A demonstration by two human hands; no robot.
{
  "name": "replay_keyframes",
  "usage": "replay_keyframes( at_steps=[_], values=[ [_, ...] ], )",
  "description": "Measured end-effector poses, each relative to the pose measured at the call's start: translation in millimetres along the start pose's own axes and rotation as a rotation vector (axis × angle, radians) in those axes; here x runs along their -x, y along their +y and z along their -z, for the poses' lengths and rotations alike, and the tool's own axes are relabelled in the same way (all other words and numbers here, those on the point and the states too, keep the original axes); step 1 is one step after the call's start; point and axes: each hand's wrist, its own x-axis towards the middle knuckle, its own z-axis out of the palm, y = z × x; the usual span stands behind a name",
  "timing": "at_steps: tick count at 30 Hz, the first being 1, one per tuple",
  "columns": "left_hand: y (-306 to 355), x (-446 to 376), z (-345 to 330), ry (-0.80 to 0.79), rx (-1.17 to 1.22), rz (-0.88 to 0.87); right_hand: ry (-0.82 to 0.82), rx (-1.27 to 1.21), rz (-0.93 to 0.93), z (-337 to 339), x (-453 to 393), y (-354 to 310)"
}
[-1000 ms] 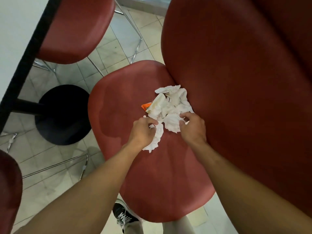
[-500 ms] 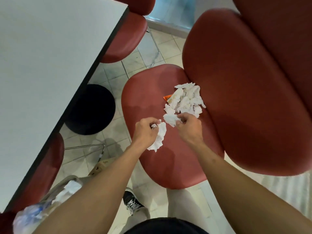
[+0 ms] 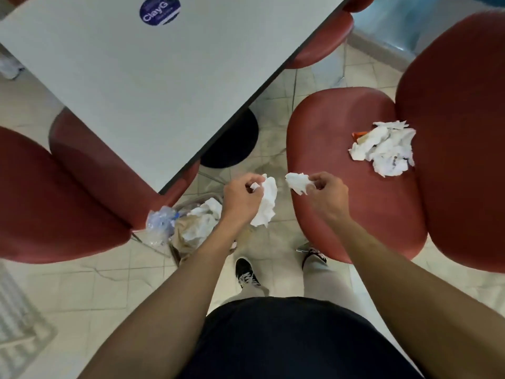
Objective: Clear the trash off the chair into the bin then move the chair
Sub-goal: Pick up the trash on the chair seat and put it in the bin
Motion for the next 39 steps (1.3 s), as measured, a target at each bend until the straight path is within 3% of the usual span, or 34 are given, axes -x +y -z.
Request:
replay_keyframes(
  at_steps=[7,15,19,26,31,36,39],
  values=[
    [-83.2,38.0,88.7,0.199,0.060,0.060,-0.151,0.035,0.100,-76.1,48.7,-40.4],
    [-150.8,47.0,120.5,0.289,0.012,0.136,-0.277,0.112,0.173,-141.4,82.1,-70.2],
    [-177.0,42.2,116.5,0.236,-0.119,0.119,-0.311,0.148,0.200,-161.0,85.1,-78.2],
    [-210.2,38.7,100.2,-0.107,-0.360,0.153,-0.359,0.224,0.164,-206.6,77.1,-81.2],
    [-216.5,44.1,107.3,-0.057,-0.322,0.173,-0.563,0.382,0.121,-229.6,74.5,-79.0],
    [-206.7,52.8,112.5,0.120,-0.330,0.044,-0.533,0.371,0.109,-222.2,74.1,-86.1],
    [-193.8,49.7,112.5,0.139,-0.317,0.031,-0.518,0.346,0.113,-210.9,71.7,-87.9]
  ],
)
